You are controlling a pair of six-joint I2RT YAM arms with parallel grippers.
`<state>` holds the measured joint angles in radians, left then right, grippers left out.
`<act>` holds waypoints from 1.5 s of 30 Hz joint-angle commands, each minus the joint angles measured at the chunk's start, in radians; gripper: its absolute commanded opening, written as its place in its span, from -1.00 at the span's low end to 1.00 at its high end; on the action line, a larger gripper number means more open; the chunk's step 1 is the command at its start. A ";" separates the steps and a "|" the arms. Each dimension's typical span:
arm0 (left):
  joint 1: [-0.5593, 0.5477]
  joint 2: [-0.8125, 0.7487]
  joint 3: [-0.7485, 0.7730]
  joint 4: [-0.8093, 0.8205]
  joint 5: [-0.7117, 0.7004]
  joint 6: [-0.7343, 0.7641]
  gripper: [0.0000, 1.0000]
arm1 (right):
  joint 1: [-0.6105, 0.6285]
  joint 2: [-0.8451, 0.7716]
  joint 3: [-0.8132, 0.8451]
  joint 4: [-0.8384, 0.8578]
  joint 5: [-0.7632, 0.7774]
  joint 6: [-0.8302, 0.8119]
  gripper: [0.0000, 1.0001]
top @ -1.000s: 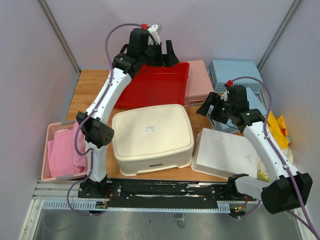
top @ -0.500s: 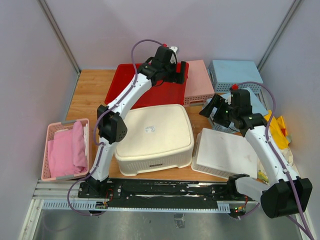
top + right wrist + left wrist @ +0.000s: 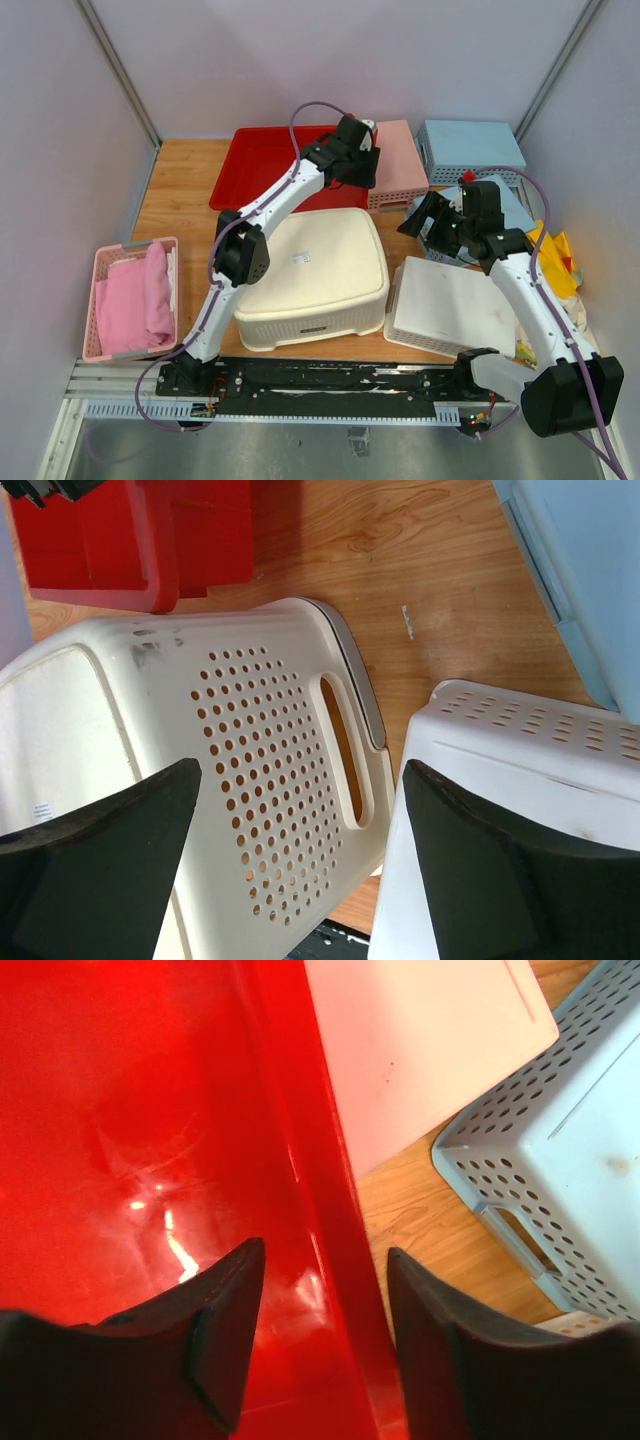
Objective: Turn the large container upside down
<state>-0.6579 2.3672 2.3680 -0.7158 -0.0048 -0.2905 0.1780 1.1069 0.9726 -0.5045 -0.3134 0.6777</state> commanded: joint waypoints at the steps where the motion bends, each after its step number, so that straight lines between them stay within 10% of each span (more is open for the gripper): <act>1: 0.000 0.010 0.033 0.007 -0.009 -0.008 -0.03 | -0.027 -0.026 -0.014 0.009 -0.018 -0.005 0.69; 12: 0.001 -0.264 0.037 -0.001 0.030 -0.062 -0.99 | -0.038 -0.023 -0.009 0.019 -0.031 -0.011 0.67; 24: 0.217 -0.557 -0.100 0.190 0.415 -0.320 -1.00 | -0.037 0.006 -0.021 0.047 -0.082 0.003 0.65; 34: 0.482 -0.761 -0.663 0.958 0.820 -0.857 -1.00 | -0.038 0.022 -0.020 0.058 -0.109 0.009 0.65; 45: 0.514 -0.786 -0.817 1.442 0.820 -1.277 -0.99 | -0.037 0.046 -0.027 0.076 -0.138 0.020 0.64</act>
<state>-0.1432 1.6409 1.5600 0.3431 0.7731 -1.3426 0.1635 1.1397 0.9604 -0.4553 -0.4210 0.6823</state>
